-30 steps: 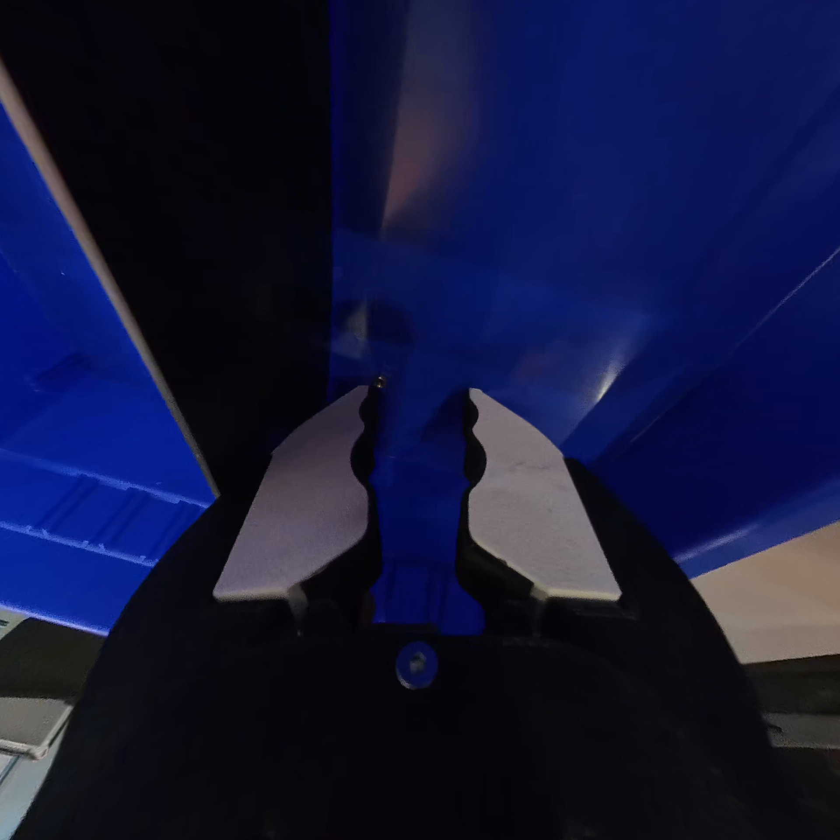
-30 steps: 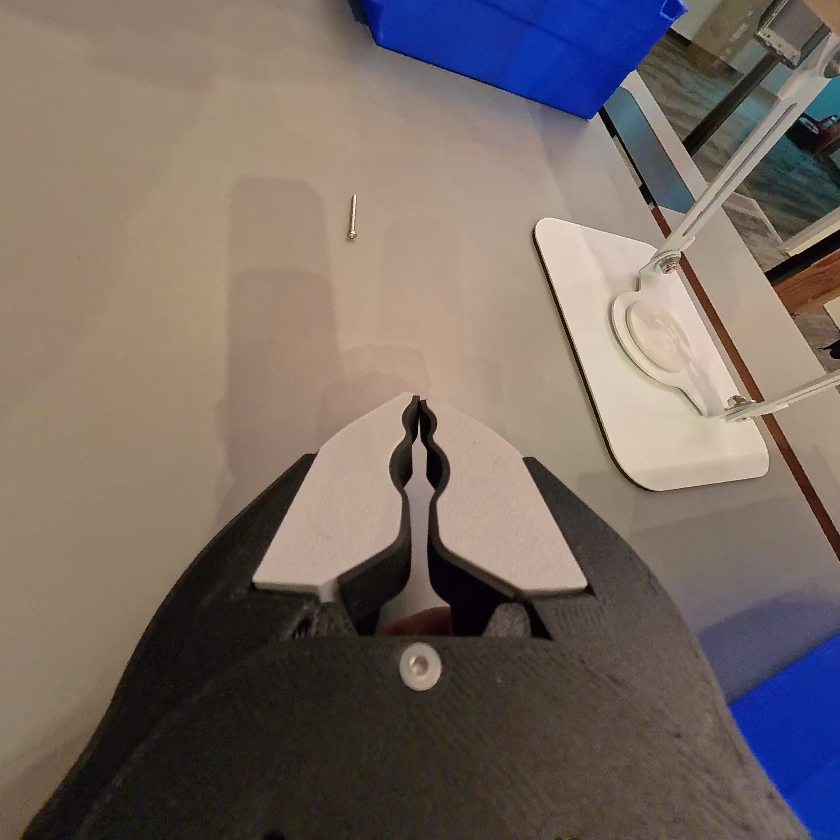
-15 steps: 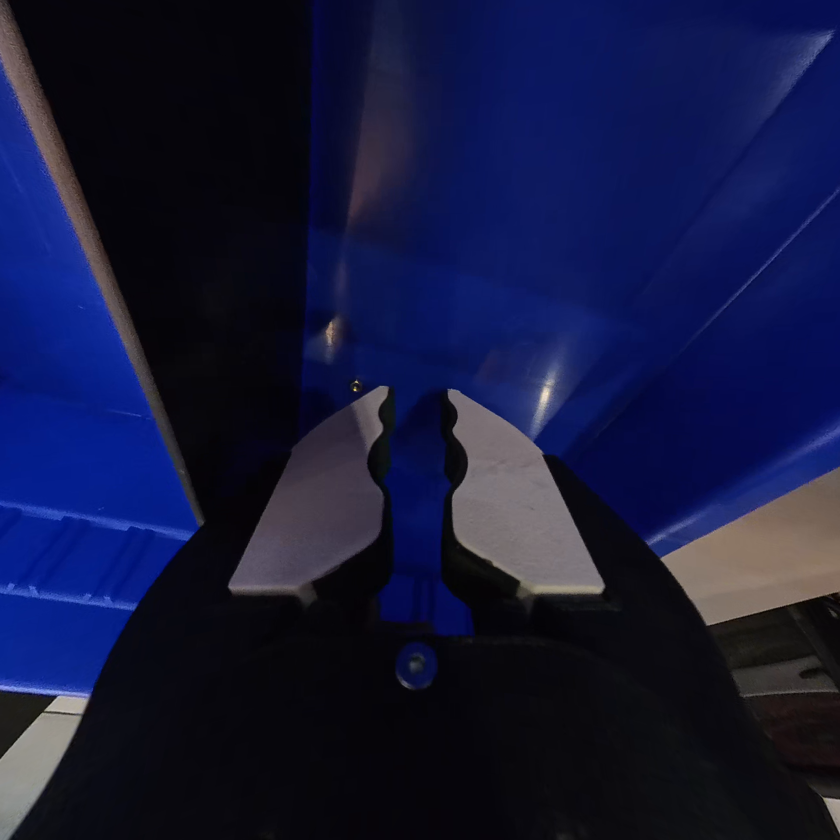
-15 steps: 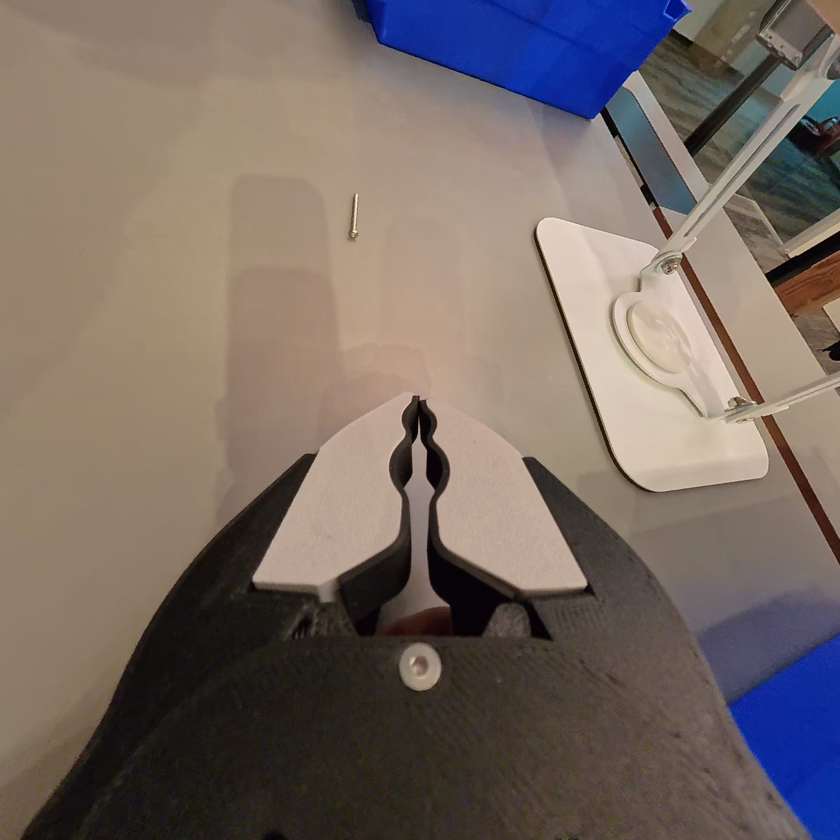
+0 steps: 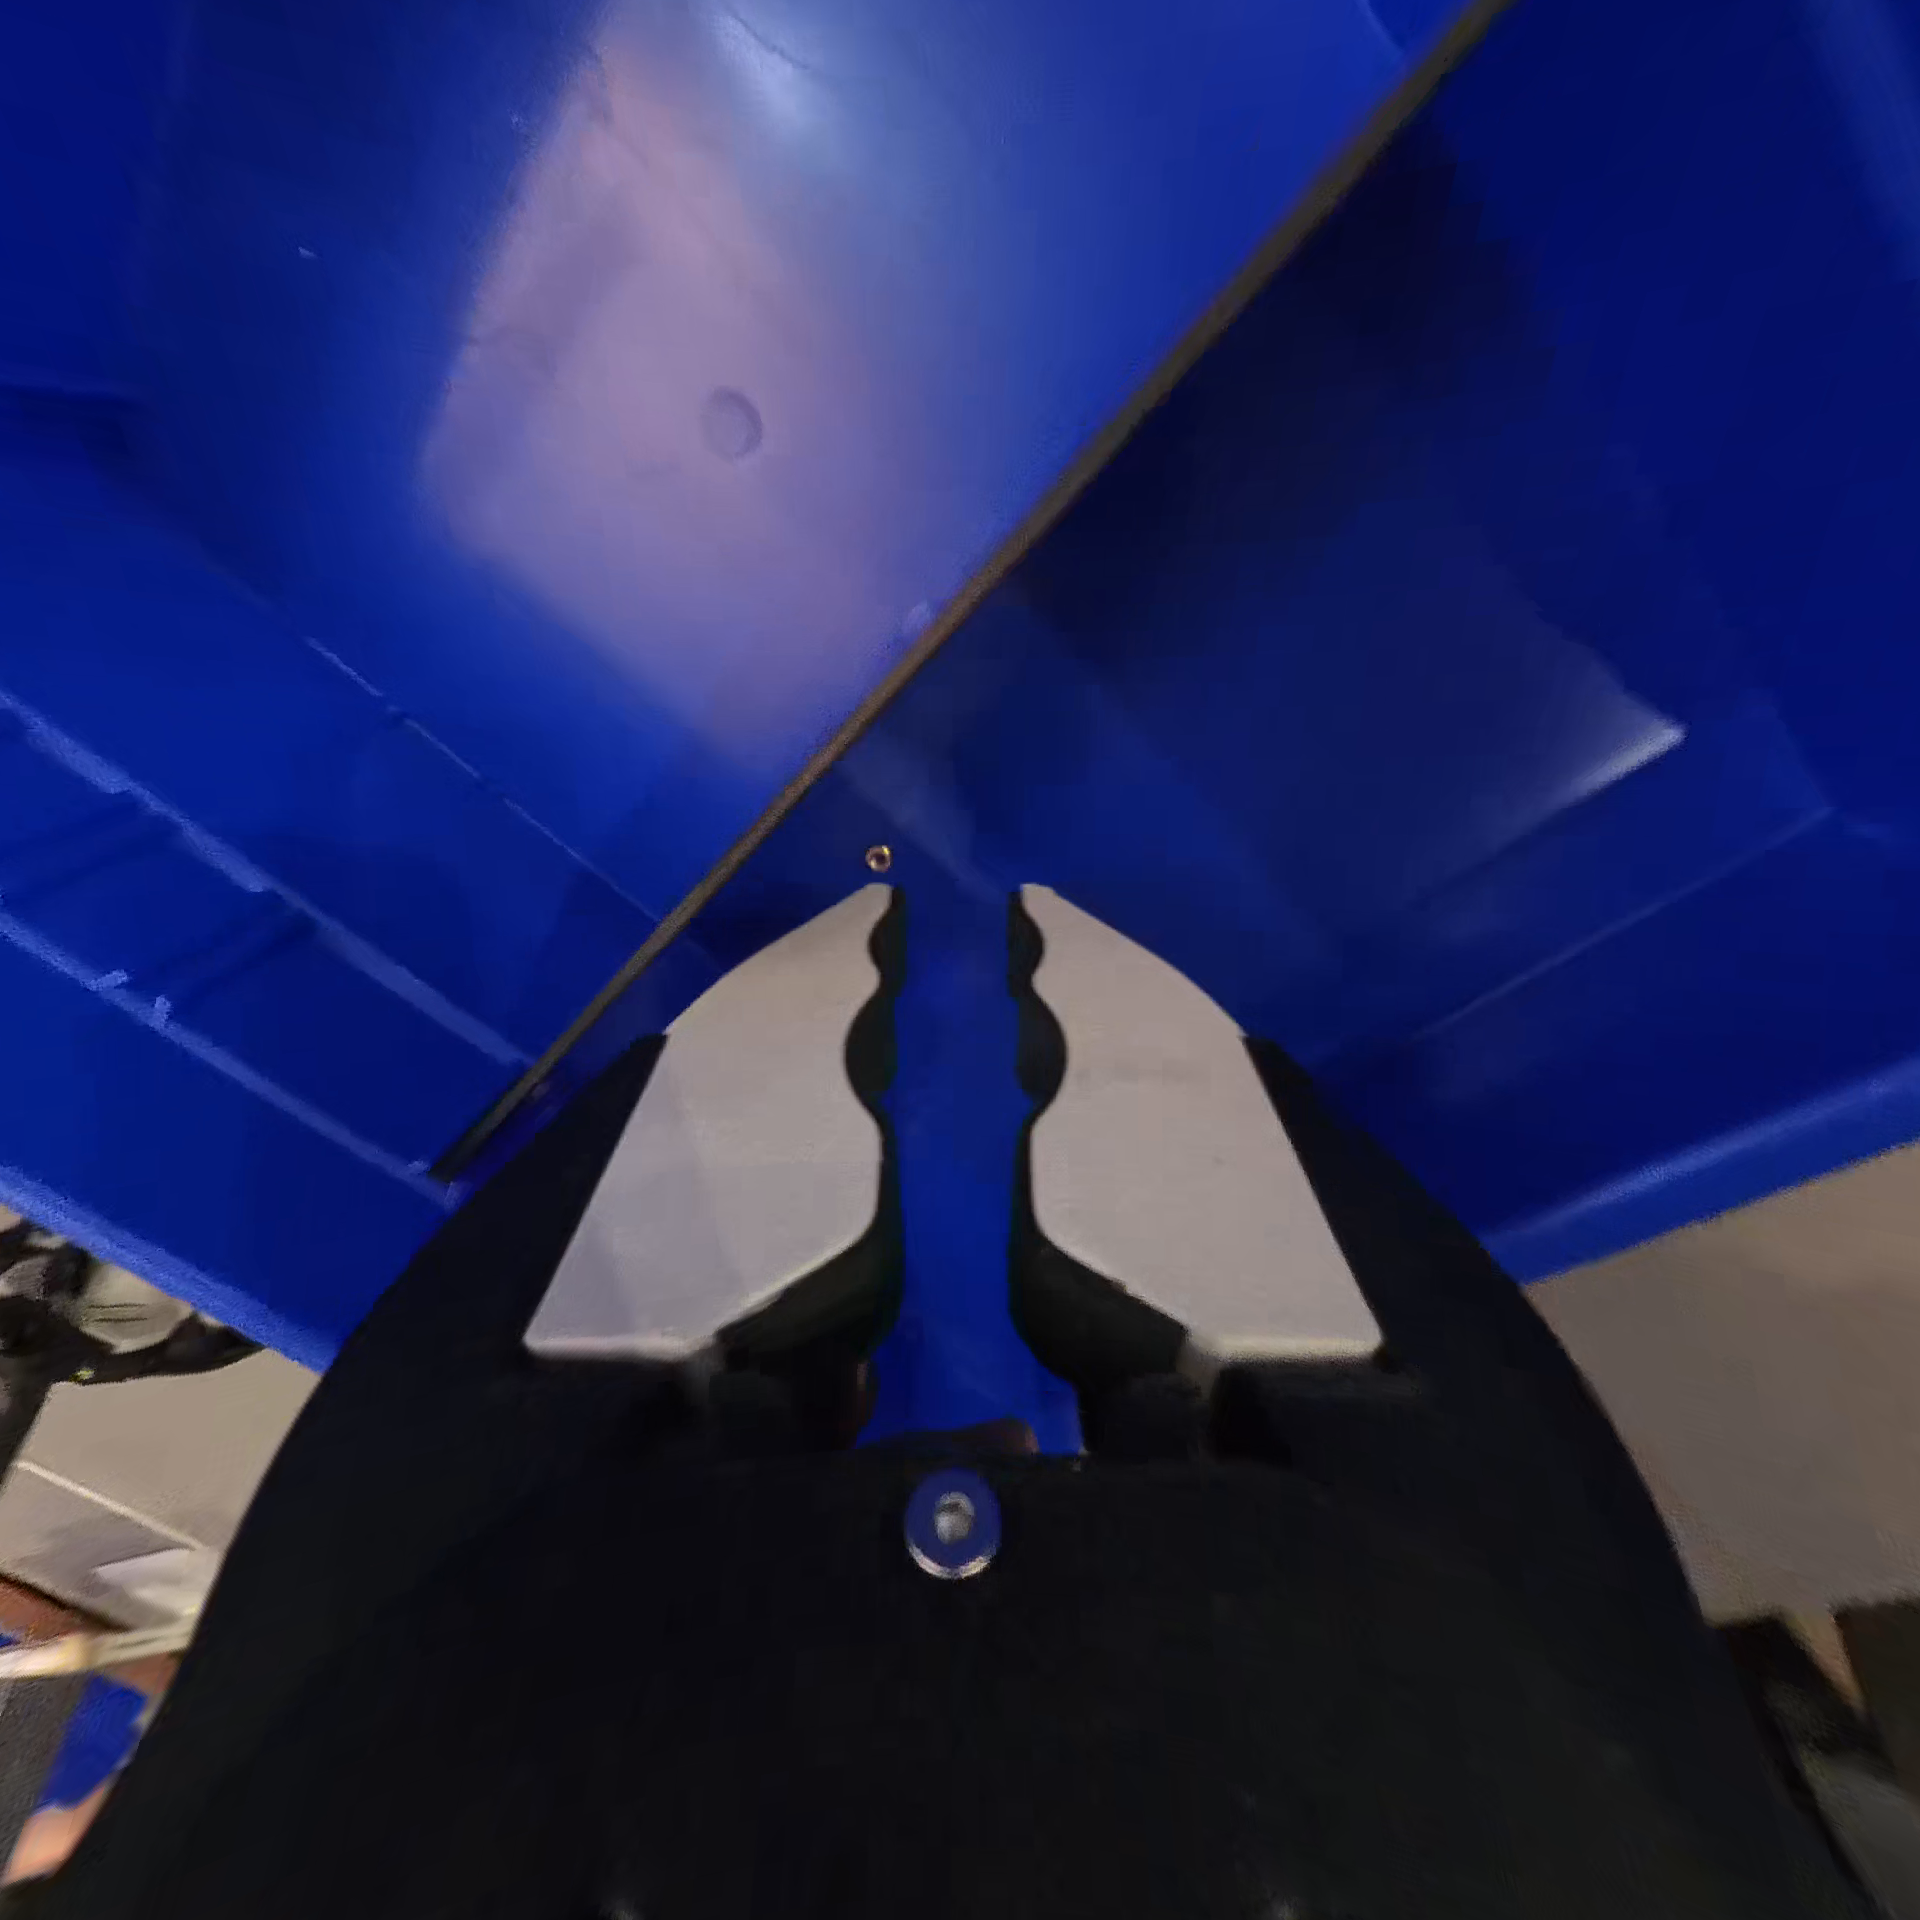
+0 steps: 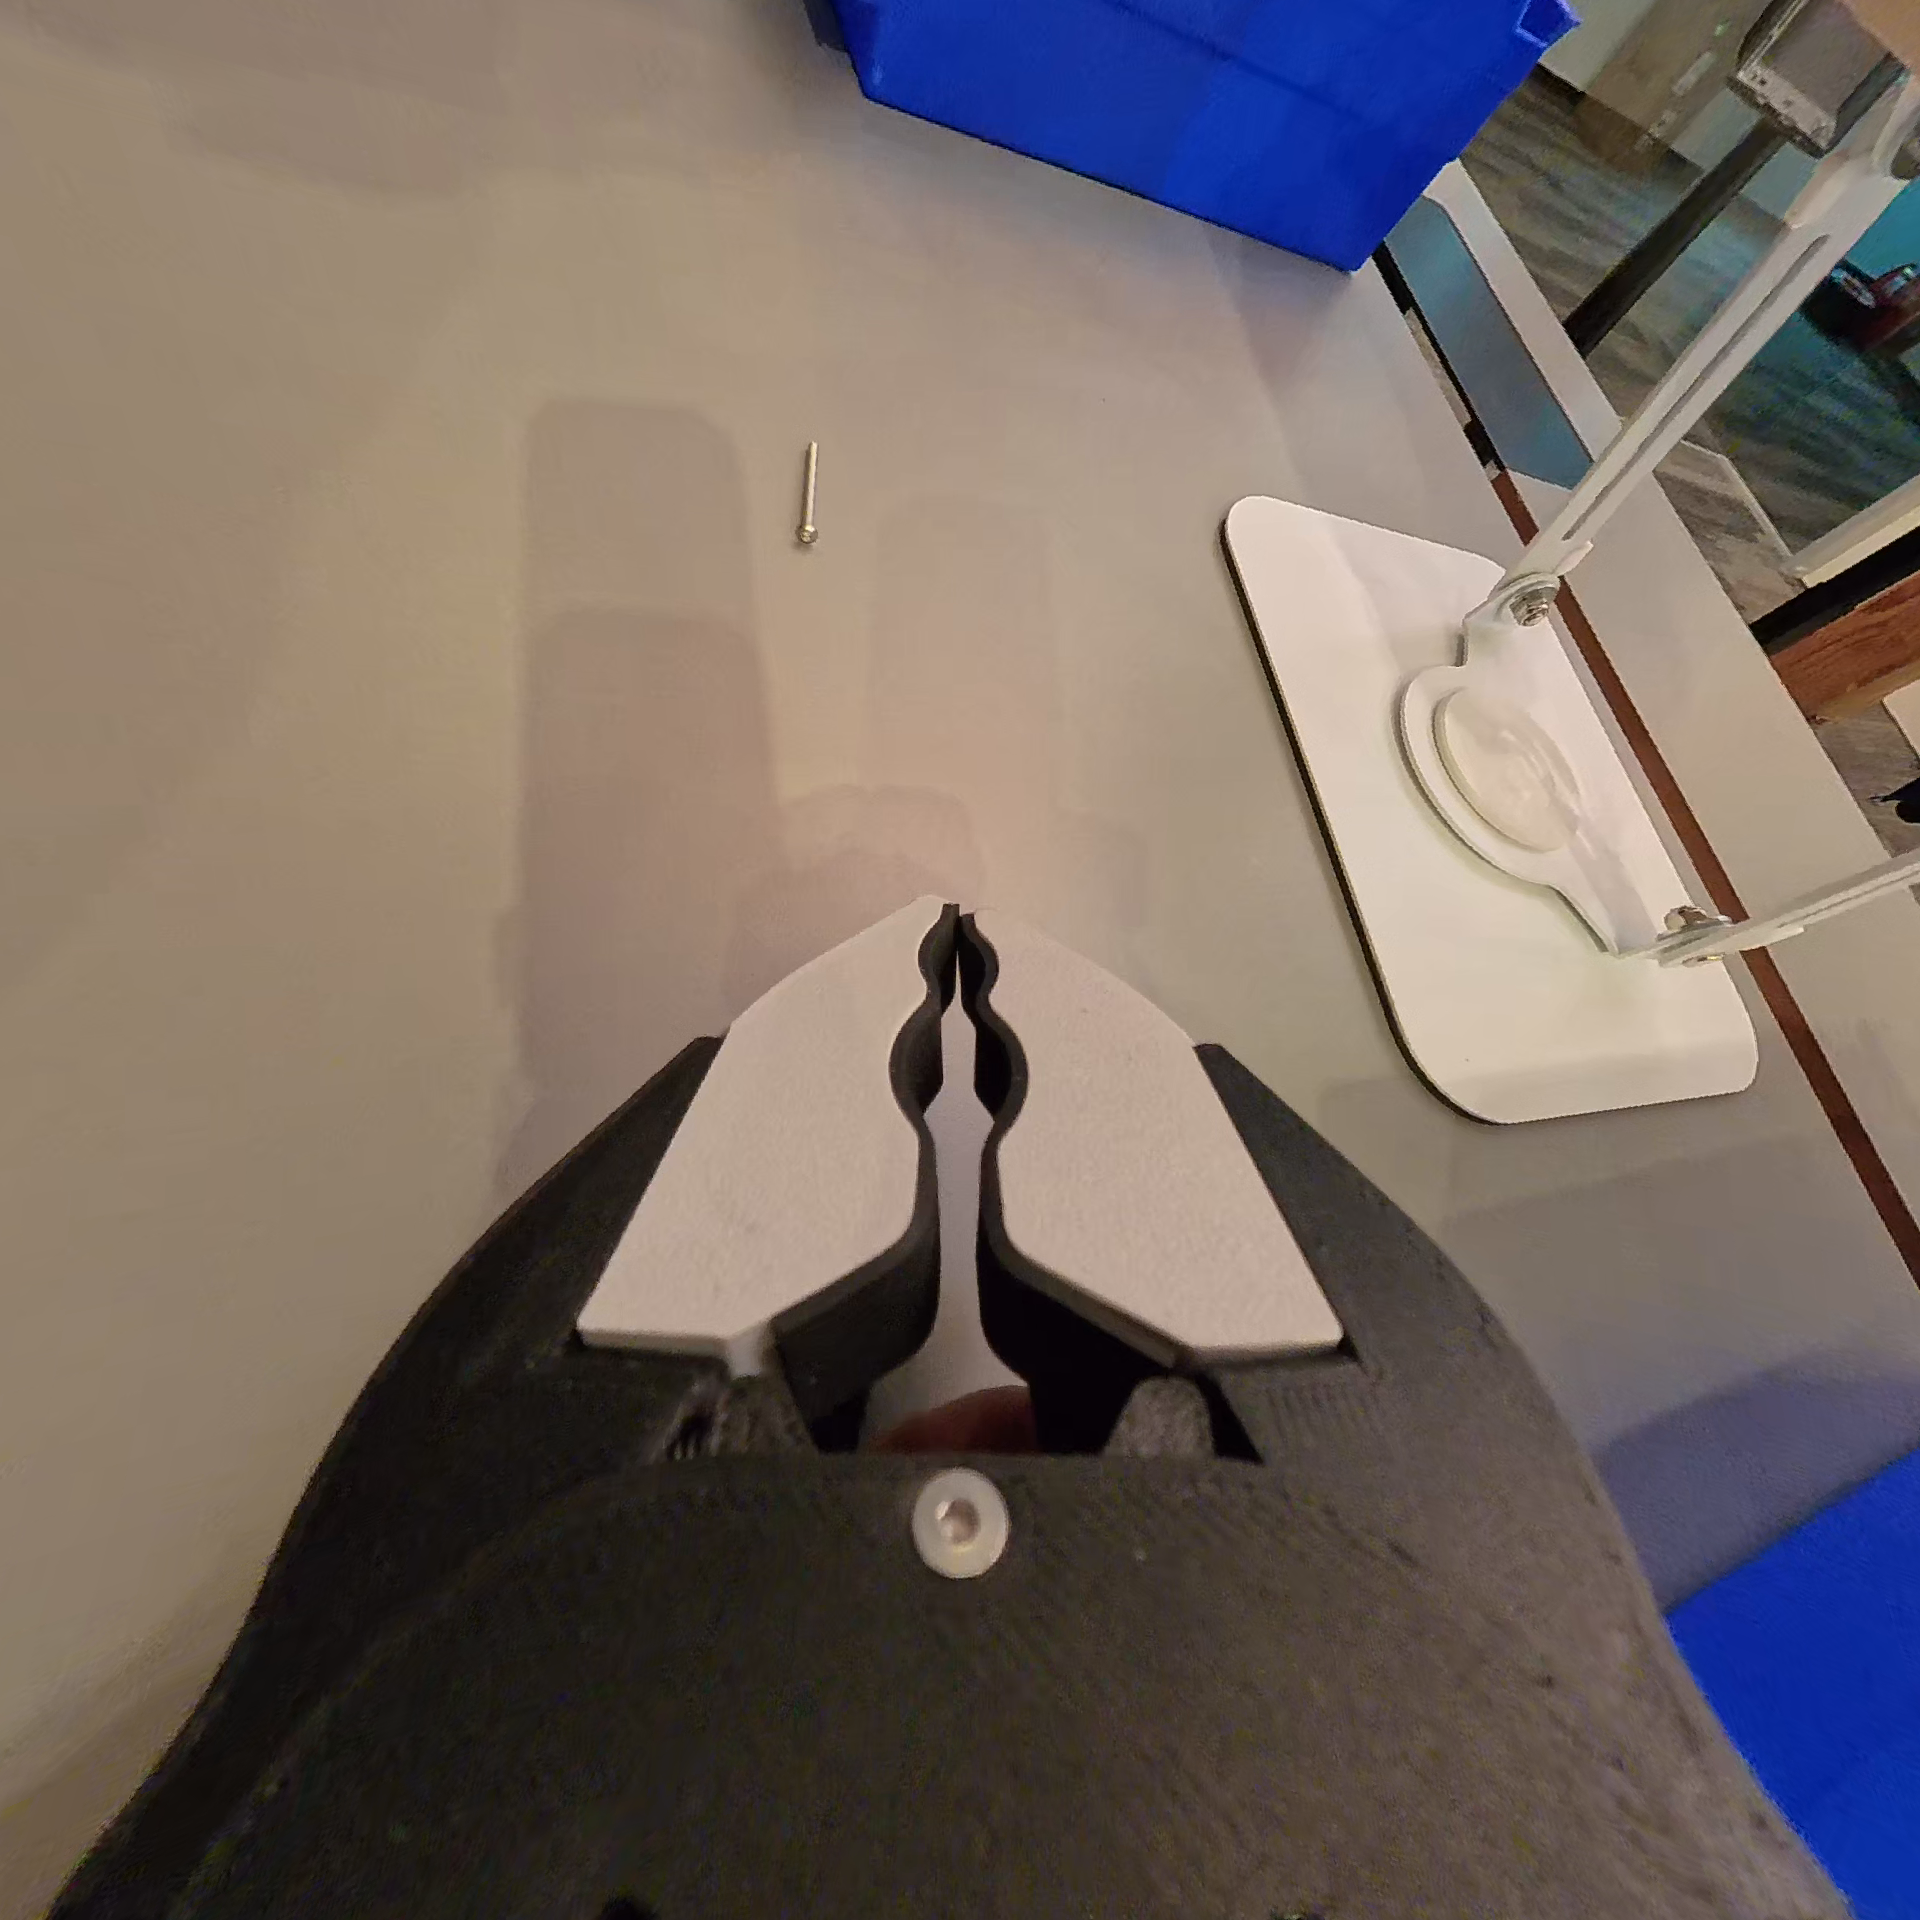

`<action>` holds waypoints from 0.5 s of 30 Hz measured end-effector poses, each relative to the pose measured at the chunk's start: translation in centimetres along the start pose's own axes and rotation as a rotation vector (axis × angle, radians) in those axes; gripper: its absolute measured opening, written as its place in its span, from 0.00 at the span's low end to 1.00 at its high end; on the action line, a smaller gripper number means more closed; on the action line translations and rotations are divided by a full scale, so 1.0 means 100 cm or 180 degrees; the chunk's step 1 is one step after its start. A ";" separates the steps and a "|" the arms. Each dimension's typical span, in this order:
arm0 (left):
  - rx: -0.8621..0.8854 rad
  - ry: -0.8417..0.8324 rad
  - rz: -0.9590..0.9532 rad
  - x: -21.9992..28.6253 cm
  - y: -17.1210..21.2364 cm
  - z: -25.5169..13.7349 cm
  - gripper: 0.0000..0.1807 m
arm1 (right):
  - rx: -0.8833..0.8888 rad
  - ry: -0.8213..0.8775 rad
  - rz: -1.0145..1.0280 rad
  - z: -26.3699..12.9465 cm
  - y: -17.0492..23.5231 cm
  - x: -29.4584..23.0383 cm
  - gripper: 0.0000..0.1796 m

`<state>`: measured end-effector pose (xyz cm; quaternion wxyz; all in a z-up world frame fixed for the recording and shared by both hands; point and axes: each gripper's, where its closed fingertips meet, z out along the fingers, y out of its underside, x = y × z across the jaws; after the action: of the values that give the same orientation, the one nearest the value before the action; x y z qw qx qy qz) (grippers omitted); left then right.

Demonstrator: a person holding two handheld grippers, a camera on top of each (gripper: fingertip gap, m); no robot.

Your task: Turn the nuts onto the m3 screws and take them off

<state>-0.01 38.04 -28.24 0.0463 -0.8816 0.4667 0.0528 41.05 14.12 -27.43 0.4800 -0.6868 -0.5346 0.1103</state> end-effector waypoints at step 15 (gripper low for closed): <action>0.0413 -0.0184 -0.1364 -0.021 -0.007 0.024 0.06 | 0.0156 -0.0115 -0.0083 -0.008 -0.006 -0.012 0.00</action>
<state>-0.74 40.40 -30.30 0.1264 -0.9539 0.2696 0.0368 40.72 12.63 -26.97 0.4884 -0.6657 -0.5492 0.1295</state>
